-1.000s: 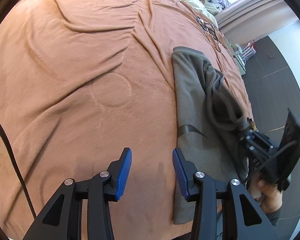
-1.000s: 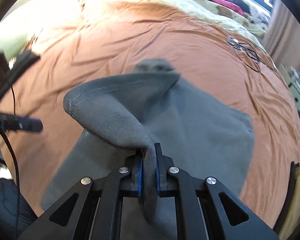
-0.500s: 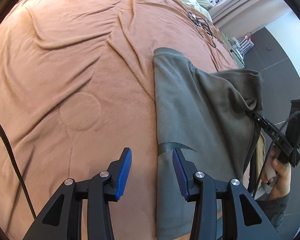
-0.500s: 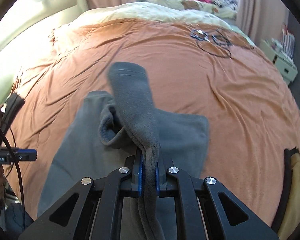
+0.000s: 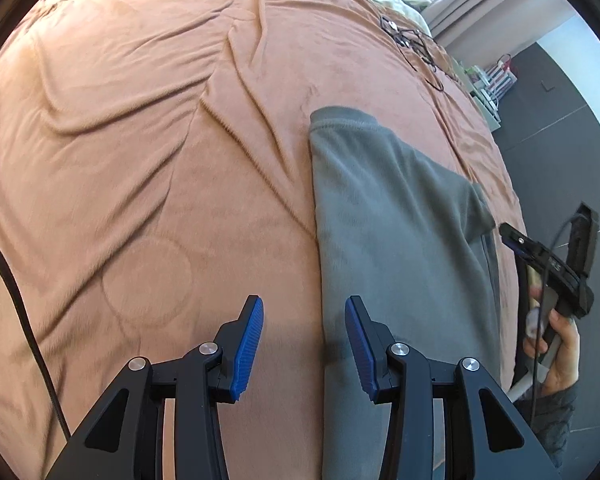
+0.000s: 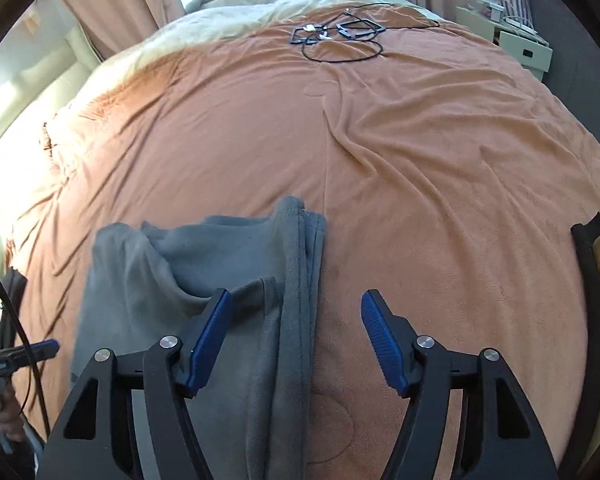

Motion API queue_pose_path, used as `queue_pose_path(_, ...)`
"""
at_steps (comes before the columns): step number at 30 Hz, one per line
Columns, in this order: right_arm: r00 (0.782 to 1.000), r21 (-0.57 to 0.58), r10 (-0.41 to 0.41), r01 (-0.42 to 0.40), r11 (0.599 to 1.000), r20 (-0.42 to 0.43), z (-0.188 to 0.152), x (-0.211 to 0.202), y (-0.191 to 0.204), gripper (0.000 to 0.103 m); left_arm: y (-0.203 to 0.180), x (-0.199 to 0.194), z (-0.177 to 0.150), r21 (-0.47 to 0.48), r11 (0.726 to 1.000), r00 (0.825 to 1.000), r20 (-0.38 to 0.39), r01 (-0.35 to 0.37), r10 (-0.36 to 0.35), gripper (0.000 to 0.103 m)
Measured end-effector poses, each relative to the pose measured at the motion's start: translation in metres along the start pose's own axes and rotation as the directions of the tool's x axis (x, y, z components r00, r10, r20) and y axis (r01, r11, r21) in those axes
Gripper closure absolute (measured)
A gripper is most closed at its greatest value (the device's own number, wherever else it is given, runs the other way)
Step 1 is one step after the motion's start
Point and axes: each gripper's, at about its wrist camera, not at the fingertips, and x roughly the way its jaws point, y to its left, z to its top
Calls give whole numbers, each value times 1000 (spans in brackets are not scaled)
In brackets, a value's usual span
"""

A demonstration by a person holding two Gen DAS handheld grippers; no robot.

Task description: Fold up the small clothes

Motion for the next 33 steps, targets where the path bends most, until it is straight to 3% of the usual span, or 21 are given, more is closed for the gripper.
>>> queue_pose_path(10, 1000, -82, -3, 0, 997, -28, 0, 11, 1, 38, -19, 27, 45, 48, 999, 1000, 25, 13, -14, 53)
queue_pose_path(15, 993, -137, 1, -18, 990, -122, 2, 31, 8, 38, -20, 47, 68, 35, 999, 1000, 22, -16, 16, 49)
queue_pose_path(23, 987, -162, -28, 2, 987, -156, 18, 62, 19, 38, -20, 73, 94, 17, 999, 999, 38, -32, 31, 50)
queue_pose_path(24, 989, -147, -31, 9, 989, -143, 21, 63, 16, 38, -18, 74, 95, 4, 1000, 998, 49, -28, 27, 52)
queue_pose_path(26, 991, -106, -58, 46, 993, -117, 25, 67, 8, 38, -18, 75, 99, 1, 1000, 998, 59, -20, 20, 79)
queue_pose_path(29, 988, -47, -113, 108, 993, -103, 28, 70, -9, 41, -13, 74, 101, -10, 1000, 997, 72, -20, 21, 92)
queue_pose_path(33, 988, -25, -126, 124, 992, -95, 24, 66, -16, 43, -6, 71, 97, -29, 1000, 995, 96, -12, 15, 93)
